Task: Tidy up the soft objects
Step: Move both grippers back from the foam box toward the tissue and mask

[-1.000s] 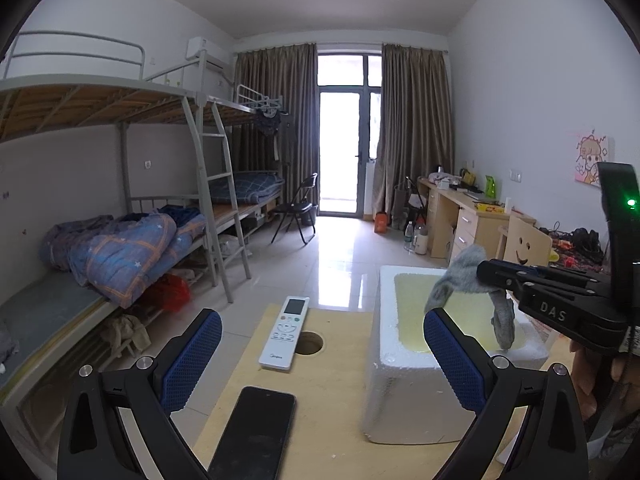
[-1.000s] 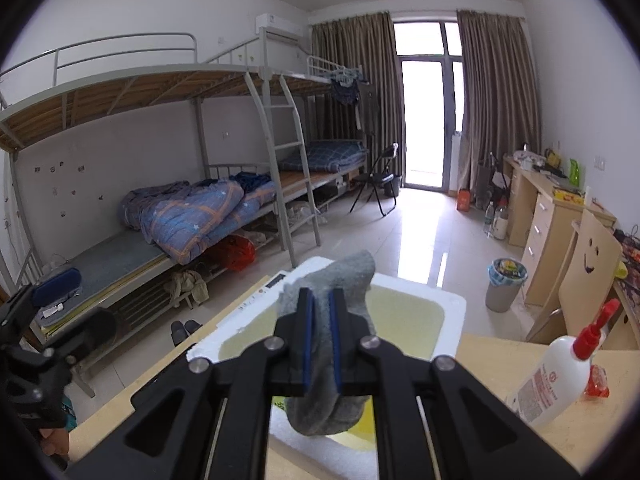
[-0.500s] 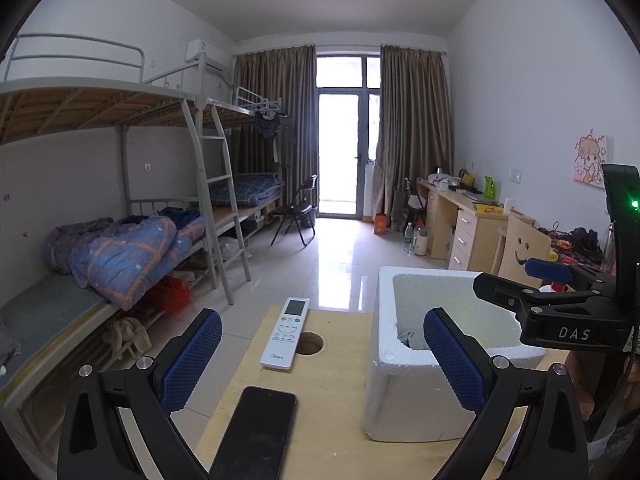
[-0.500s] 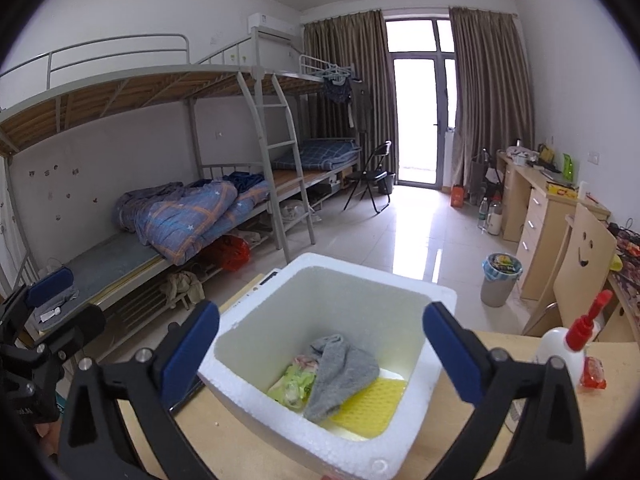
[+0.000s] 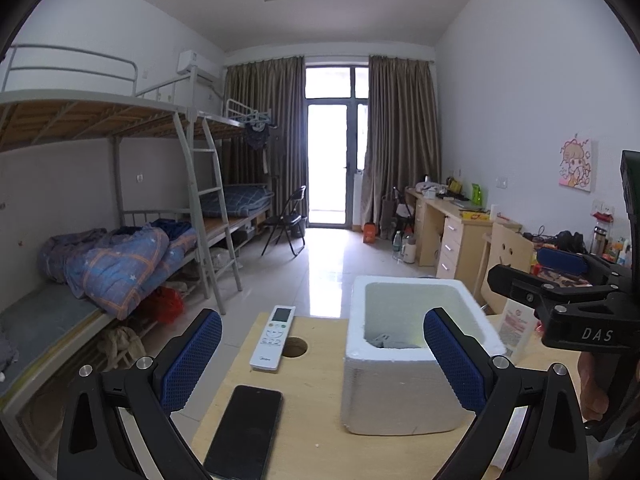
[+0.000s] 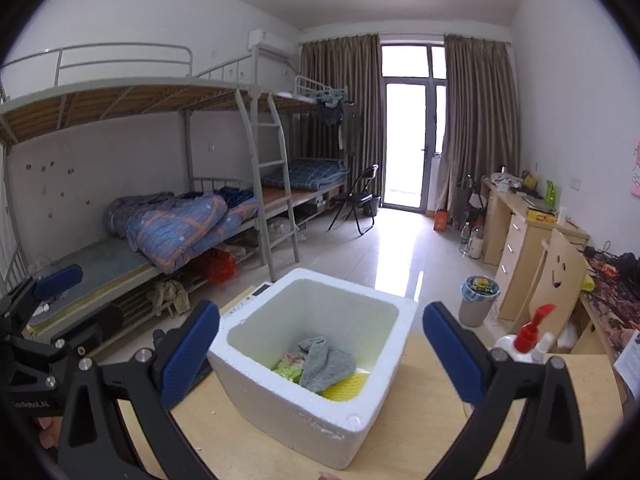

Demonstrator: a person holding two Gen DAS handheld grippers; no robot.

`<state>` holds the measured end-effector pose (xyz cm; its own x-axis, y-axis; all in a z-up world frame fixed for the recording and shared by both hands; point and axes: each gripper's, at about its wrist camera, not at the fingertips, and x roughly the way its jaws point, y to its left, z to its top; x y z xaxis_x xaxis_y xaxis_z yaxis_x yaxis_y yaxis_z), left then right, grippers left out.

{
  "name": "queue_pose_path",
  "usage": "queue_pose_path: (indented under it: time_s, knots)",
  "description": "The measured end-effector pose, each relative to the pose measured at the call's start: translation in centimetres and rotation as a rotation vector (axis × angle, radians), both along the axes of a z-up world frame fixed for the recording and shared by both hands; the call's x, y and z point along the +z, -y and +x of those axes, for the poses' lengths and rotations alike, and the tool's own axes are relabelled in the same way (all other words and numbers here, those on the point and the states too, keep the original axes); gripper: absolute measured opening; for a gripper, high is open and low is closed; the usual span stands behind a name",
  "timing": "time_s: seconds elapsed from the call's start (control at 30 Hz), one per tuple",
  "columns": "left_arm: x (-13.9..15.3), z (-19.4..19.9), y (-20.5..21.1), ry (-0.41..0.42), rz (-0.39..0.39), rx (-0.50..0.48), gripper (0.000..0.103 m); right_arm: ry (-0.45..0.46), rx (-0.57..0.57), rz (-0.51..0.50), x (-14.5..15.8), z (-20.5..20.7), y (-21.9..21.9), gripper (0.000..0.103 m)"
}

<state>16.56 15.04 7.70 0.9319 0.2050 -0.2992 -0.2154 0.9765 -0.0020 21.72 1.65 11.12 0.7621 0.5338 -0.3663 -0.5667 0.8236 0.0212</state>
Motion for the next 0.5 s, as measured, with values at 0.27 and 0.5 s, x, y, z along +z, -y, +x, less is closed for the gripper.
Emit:
queue_pose_path:
  time_s: [0.27, 0.5]
  knots:
    - [1.4, -2.5, 1.9, 0.035, 0.015, -0.024, 0.101, 0.036, -0.030, 0.009, 1.0, -3.3, 2.6, 0.103]
    - [2.4, -4.9, 4.1, 0.057, 0.046, -0.059, 0.101, 0.073, -0.069, 0.042, 1.7, -5.6, 5.3, 0.103]
